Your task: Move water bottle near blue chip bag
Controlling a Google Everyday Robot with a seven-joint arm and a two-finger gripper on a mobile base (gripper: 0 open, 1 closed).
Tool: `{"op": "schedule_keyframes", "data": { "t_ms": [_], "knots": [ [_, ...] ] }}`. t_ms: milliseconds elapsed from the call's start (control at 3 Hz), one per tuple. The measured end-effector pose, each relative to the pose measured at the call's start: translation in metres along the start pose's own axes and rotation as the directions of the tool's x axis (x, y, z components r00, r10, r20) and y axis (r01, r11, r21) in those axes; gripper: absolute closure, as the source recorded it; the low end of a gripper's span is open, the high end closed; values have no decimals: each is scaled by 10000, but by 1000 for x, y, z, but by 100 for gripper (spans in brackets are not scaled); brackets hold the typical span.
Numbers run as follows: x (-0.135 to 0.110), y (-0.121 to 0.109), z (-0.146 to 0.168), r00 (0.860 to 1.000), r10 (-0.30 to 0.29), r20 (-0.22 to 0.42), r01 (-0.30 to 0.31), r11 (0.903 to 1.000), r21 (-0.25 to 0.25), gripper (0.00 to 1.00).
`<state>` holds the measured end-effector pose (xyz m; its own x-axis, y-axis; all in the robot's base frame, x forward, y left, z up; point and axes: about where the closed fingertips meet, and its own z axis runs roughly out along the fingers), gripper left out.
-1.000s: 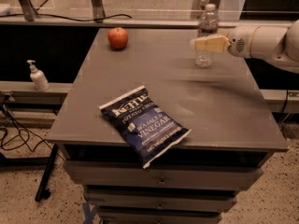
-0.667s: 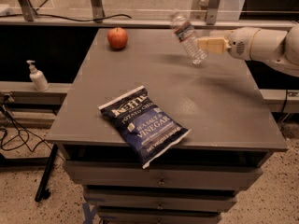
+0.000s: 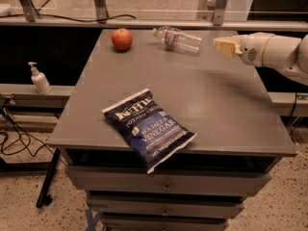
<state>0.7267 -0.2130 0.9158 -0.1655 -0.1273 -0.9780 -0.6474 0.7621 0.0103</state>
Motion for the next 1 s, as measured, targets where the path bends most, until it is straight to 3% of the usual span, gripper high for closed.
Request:
{"op": "schedule_keyframes", "data": {
  "t_ms": [333, 667, 1000],
  "knots": [
    [2, -4, -4, 9996, -289, -54, 289, 9996, 28, 87],
    [-1, -14, -5, 9960, -858, -249, 857, 9963, -49, 64],
    [-6, -24, 1, 9855, -1587, -598, 1569, 9870, -341, 40]
  ]
}}
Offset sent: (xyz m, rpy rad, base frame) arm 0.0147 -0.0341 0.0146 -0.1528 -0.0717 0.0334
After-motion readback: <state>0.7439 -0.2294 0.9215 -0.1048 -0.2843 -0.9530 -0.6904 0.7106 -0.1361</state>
